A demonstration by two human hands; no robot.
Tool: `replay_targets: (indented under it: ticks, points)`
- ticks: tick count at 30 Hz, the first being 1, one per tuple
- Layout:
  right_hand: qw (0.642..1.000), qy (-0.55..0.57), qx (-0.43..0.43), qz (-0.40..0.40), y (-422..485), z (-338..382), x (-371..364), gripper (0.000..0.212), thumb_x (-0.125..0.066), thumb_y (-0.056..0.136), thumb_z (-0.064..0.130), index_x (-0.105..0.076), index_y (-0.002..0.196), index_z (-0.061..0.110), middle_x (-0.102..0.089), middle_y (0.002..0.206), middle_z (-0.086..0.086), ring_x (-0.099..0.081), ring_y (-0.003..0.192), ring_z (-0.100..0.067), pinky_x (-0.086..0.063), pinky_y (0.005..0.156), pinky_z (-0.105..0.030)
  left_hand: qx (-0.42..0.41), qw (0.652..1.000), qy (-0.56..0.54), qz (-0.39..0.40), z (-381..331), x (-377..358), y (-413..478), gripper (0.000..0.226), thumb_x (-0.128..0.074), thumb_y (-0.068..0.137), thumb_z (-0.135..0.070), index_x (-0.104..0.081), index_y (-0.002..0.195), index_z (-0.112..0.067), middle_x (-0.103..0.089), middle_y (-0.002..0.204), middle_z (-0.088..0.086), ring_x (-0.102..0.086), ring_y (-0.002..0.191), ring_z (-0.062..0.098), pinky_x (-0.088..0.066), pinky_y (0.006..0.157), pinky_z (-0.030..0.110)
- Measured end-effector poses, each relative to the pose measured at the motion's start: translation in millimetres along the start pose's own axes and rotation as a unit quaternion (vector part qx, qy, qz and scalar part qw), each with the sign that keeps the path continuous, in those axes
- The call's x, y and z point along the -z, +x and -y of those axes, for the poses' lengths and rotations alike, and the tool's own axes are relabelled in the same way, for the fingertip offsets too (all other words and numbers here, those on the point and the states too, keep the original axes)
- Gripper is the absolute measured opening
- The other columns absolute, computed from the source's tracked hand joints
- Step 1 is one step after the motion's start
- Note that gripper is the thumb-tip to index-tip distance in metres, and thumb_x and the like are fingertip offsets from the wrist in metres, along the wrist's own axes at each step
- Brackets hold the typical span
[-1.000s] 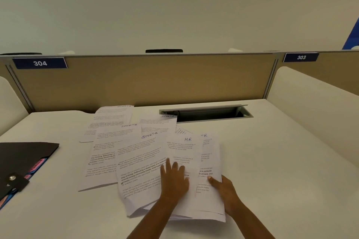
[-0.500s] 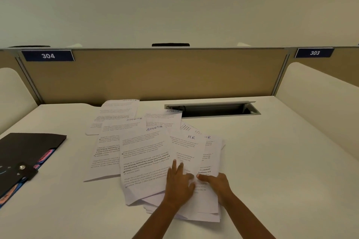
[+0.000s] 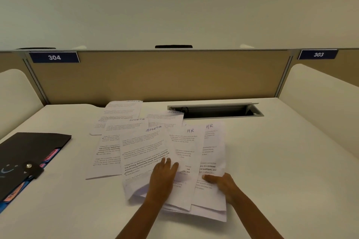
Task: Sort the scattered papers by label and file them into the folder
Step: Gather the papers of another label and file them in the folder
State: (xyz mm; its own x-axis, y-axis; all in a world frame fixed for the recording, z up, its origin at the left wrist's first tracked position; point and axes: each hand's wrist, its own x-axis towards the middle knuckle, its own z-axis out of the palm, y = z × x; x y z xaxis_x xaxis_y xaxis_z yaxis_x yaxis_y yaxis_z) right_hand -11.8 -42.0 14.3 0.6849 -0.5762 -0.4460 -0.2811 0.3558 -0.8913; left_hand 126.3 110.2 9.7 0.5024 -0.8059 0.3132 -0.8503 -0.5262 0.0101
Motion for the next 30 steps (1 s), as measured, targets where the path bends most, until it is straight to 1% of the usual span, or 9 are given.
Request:
replay_targets:
  ticks: [8,12,15,17,19,23,26,28,30]
  points:
    - [0.999,0.027,0.019,0.021,-12,8,45,0.032,-0.070,0.075,0.009,-0.061,0.104,0.002,-0.073,0.088,-0.016,-0.071,0.077,-0.032,-0.057,0.057,-0.035,0.049,0.980,-0.104,-0.162,43,18,16,0.050,-0.080,0.048,0.014,-0.071,0.093,-0.004,-0.072,0.091,0.013,-0.068,0.087,0.036,-0.053,0.074,0.049]
    - [0.999,0.046,0.028,0.002,-19,12,66,0.031,-0.070,0.073,0.011,-0.062,0.102,0.005,-0.074,0.084,-0.014,-0.071,0.072,-0.030,-0.056,0.055,-0.035,0.095,0.972,-0.169,-0.130,69,5,16,0.043,-0.078,0.061,0.005,-0.066,0.101,-0.002,-0.070,0.097,0.018,-0.066,0.091,0.038,-0.054,0.076,0.055]
    - [0.999,0.039,0.035,-0.010,-22,14,77,0.055,-0.080,0.057,0.021,-0.062,0.106,0.005,-0.073,0.091,-0.017,-0.070,0.077,-0.036,-0.057,0.059,-0.040,0.137,0.954,-0.265,-0.044,74,-5,13,0.050,-0.061,0.074,-0.022,-0.057,0.119,-0.002,-0.058,0.123,0.019,-0.052,0.117,0.037,-0.039,0.100,0.053]
    - [0.998,0.036,0.038,-0.019,-23,15,82,0.058,-0.081,0.055,0.021,-0.062,0.107,0.004,-0.073,0.087,-0.017,-0.070,0.072,-0.034,-0.056,0.054,-0.038,0.178,0.907,-0.382,0.015,66,4,14,0.054,-0.054,0.080,-0.030,-0.050,0.128,-0.006,-0.046,0.138,0.012,-0.038,0.131,0.029,-0.025,0.110,0.044]
    - [0.999,0.033,0.036,-0.017,-24,16,84,0.069,-0.087,0.048,0.025,-0.062,0.108,0.003,-0.072,0.090,-0.018,-0.070,0.075,-0.036,-0.056,0.056,-0.039,0.230,0.835,-0.498,0.044,55,17,17,0.051,-0.047,0.079,-0.034,-0.053,0.124,-0.010,-0.048,0.136,0.009,-0.040,0.129,0.027,-0.026,0.110,0.042]
    - [0.999,0.012,0.043,0.001,-25,15,83,0.099,-0.093,0.014,0.039,-0.063,0.103,0.007,-0.071,0.095,-0.019,-0.069,0.081,-0.038,-0.057,0.060,-0.042,0.311,0.689,-0.653,0.045,43,31,27,0.036,-0.036,0.096,-0.034,-0.061,0.106,-0.010,-0.067,0.103,0.012,-0.063,0.093,0.026,-0.048,0.087,0.040]
    - [0.998,-0.020,0.052,0.013,-31,20,74,0.079,-0.092,0.031,0.033,-0.064,0.100,0.006,-0.073,0.089,-0.017,-0.070,0.076,-0.035,-0.056,0.054,-0.036,0.258,0.697,-0.657,0.128,38,36,30,0.041,-0.039,0.094,-0.045,-0.058,0.117,-0.017,-0.064,0.113,0.001,-0.060,0.105,0.021,-0.043,0.096,0.039]
    - [0.998,-0.030,0.061,0.009,-31,21,65,0.049,-0.082,0.059,0.022,-0.063,0.102,0.005,-0.074,0.085,-0.014,-0.071,0.073,-0.031,-0.056,0.053,-0.034,0.233,0.709,-0.647,0.156,31,36,30,0.039,-0.049,0.092,-0.036,-0.053,0.125,-0.015,-0.056,0.125,-0.005,-0.050,0.118,0.016,-0.031,0.108,0.035]
    - [0.996,-0.055,0.073,-0.005,-30,21,55,0.033,-0.071,0.070,0.021,-0.064,0.100,0.008,-0.074,0.086,-0.012,-0.071,0.075,-0.029,-0.056,0.057,-0.034,0.245,0.694,-0.658,0.160,23,31,30,0.037,-0.052,0.092,-0.024,-0.052,0.126,-0.012,-0.057,0.128,0.001,-0.052,0.118,0.018,-0.035,0.108,0.038]
